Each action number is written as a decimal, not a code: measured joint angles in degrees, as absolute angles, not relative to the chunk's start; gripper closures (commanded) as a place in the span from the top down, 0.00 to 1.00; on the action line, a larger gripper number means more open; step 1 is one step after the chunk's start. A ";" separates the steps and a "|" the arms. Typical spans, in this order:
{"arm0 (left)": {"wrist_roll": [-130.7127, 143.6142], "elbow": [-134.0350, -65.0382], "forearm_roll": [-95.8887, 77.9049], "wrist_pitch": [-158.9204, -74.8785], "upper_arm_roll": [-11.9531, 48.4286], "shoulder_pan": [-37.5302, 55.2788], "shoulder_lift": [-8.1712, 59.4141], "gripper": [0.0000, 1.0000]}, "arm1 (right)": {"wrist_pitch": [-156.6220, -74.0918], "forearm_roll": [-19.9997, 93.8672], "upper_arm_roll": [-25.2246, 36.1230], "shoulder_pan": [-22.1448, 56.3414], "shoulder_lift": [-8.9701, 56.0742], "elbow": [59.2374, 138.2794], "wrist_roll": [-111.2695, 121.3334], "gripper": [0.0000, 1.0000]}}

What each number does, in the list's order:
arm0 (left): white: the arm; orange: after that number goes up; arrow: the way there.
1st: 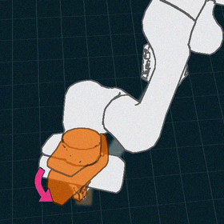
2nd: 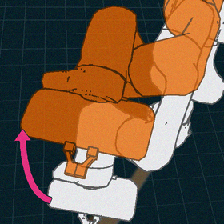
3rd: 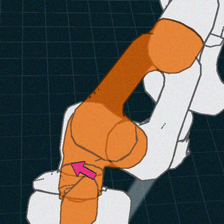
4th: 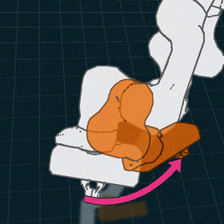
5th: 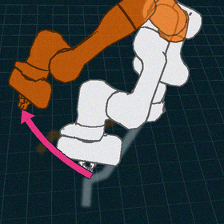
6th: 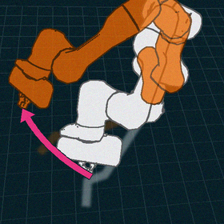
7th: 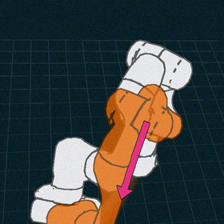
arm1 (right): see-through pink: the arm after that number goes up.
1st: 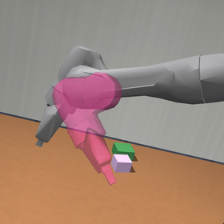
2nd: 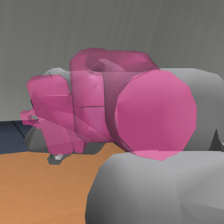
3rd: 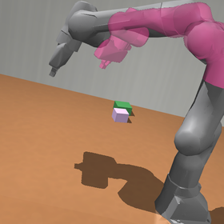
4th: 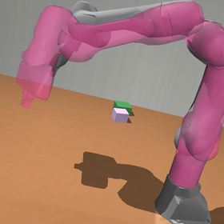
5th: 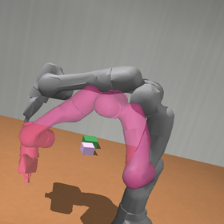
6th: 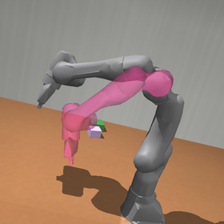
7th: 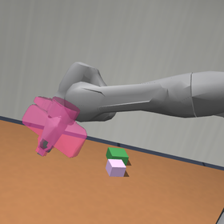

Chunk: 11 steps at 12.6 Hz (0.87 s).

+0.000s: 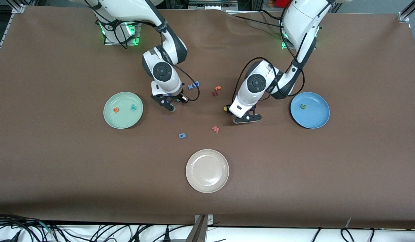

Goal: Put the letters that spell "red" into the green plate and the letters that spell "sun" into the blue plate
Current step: 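Grasp the r with the right gripper while the left gripper grasps the u, then drop the r with the right gripper while the left gripper carries the u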

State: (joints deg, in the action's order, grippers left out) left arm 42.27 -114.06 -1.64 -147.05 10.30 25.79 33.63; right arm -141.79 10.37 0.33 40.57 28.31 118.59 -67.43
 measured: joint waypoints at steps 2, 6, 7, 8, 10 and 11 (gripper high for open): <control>42.27 -114.06 -1.64 -147.05 10.28 25.79 33.63 0.62 | -141.81 10.36 0.46 40.57 28.31 118.59 -67.43 0.44; 42.05 -113.98 -1.60 -147.04 10.08 25.95 33.63 0.33 | -142.12 10.36 0.47 40.58 28.83 118.65 -67.46 0.39; 41.98 -113.76 -1.60 -147.13 10.11 26.14 33.63 0.29 | -142.33 10.36 0.46 40.59 28.94 118.66 -67.47 0.33; 41.97 -113.53 -1.59 -147.14 10.11 26.36 33.62 0.24 | -142.43 10.36 0.47 40.59 28.94 118.66 -67.48 0.27; 41.94 -113.50 -1.55 -147.03 10.09 26.39 33.50 0.17 | -142.65 10.36 0.47 40.61 28.92 118.65 -67.48 0.15; 41.83 -113.50 -1.42 -147.01 10.10 26.39 33.48 0.16 | -142.68 10.36 0.46 40.62 28.92 118.66 -67.49 0.09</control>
State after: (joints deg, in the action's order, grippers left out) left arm 41.83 -113.50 -1.42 -147.01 10.10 26.39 33.48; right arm -142.68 10.36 0.46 40.62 28.92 118.66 -67.49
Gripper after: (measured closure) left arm 0.700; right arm 0.784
